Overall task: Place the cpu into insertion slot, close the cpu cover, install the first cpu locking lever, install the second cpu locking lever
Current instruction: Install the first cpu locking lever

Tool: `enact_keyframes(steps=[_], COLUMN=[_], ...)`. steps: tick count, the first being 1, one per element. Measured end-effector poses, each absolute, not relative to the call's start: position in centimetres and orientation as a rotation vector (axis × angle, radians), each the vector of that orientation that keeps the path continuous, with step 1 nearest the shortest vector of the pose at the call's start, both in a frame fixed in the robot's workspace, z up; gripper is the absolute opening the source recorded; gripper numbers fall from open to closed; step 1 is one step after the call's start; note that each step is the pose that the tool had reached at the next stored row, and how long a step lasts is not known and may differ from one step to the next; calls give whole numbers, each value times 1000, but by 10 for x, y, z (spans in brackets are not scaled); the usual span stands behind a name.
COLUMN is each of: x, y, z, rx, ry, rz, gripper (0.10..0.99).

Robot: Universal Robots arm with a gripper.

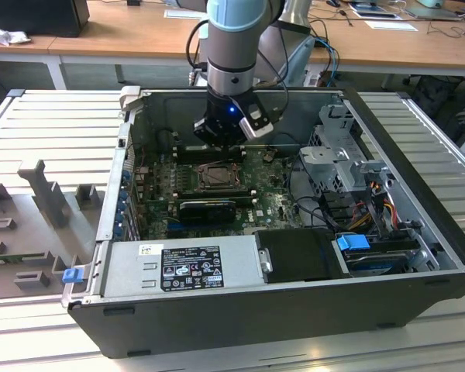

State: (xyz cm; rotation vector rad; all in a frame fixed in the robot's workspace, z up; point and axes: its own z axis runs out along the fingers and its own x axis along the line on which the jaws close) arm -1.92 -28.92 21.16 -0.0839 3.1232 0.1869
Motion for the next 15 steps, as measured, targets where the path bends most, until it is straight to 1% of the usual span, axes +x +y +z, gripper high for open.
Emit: enact_keyframes(steps=[15], x=[-17], y=[-289], z=[204], rx=[-84], ry=[3123], rz=[184], gripper=[106])
